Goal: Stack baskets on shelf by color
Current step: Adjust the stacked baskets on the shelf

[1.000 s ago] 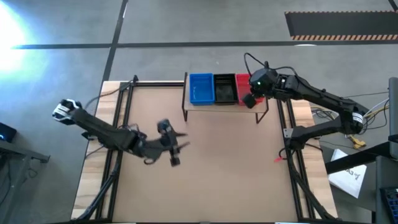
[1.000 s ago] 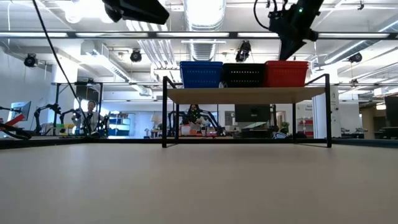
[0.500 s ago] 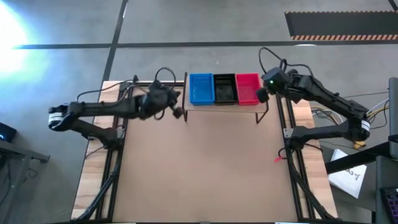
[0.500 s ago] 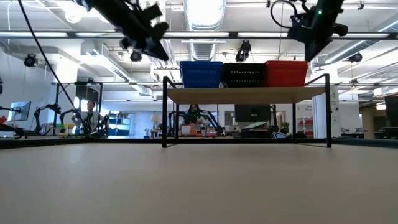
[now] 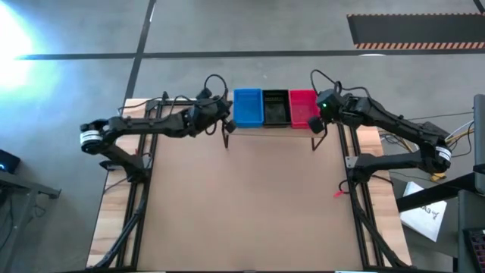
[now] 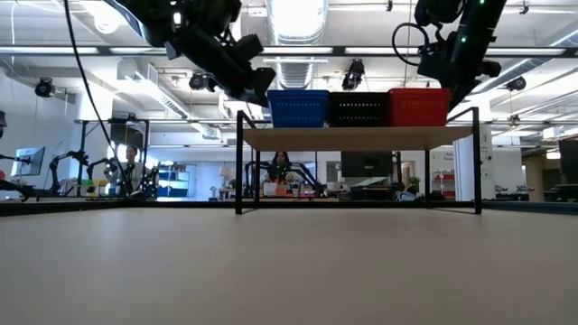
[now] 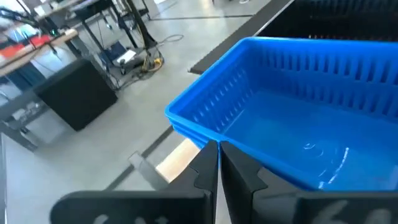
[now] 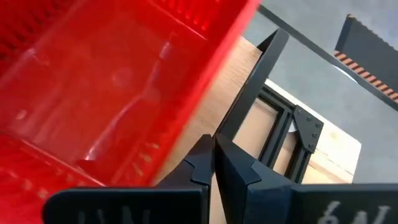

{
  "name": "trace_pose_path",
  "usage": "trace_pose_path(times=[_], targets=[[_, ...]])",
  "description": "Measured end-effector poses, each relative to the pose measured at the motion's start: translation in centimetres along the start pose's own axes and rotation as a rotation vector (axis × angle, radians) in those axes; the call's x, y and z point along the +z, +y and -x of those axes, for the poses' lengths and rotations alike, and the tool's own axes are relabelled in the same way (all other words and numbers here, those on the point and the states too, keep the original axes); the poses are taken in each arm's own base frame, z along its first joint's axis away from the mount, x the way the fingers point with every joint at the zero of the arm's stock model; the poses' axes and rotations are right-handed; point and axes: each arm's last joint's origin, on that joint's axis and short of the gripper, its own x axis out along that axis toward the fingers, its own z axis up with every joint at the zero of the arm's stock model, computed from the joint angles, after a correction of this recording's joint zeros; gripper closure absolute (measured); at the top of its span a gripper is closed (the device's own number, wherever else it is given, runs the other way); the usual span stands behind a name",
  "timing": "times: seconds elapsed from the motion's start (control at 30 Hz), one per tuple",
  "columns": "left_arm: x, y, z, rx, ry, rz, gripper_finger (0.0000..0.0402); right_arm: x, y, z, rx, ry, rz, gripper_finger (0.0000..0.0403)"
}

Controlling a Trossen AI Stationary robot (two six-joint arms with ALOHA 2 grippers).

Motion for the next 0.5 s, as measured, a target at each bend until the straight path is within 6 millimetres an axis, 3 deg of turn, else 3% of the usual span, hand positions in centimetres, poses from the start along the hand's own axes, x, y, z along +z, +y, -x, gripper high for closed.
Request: trace_pose_path(times=[0.2, 0.5], targets=[[-0.44, -0.48, -0.81, -0.001, 0.006, -0.033, 0.0398, -0.02, 0.03, -0.01, 0.014, -0.001, -0.001, 0.0394], [0.55, 0.07, -0.13, 0.010, -0.027, -0.067, 0.0398, 0.06, 0.20, 0.26, 0.060, 0.005, -0.023, 0.0394]])
